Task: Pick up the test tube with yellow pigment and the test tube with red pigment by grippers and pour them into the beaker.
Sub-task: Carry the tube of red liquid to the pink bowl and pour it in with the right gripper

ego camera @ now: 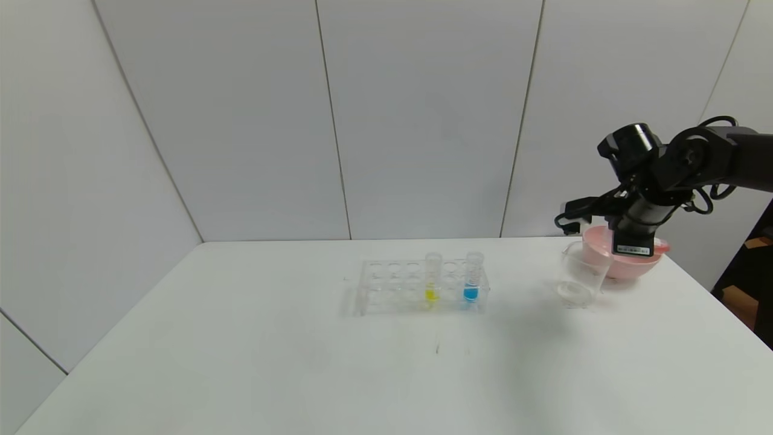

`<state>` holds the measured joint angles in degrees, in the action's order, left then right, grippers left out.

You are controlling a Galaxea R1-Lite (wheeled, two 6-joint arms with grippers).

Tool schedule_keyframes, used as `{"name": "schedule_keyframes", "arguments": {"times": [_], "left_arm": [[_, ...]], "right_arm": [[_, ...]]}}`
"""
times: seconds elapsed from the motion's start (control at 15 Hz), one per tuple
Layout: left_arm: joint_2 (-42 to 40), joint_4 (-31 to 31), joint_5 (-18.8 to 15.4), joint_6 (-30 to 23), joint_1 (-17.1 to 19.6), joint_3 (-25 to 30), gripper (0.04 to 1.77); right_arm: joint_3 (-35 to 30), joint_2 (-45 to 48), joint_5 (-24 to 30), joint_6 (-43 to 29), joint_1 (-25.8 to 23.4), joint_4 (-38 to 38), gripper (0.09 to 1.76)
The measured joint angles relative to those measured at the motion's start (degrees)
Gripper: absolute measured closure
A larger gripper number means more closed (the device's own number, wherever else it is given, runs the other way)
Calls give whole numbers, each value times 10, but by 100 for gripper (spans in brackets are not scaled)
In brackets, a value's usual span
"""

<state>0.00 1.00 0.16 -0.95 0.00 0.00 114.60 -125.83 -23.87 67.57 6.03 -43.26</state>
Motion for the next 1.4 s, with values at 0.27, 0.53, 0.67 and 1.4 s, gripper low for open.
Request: {"name": "schedule_keyframes", "arguments": {"times": [0.27, 0.53, 0.67, 1.4], "left_arm": [[0, 0, 0, 0, 0, 0, 9], [0, 0, 0, 0, 0, 0, 9], [0, 0, 0, 0, 0, 0, 9], [0, 0, 0, 0, 0, 0, 9]], "right_arm": [[0, -2, -13, 2, 3, 1, 134], [0, -3, -35, 11, 5, 6, 134], [0, -3, -37, 13, 10, 10, 134], [0, -5, -75, 13, 20, 11, 134]]}}
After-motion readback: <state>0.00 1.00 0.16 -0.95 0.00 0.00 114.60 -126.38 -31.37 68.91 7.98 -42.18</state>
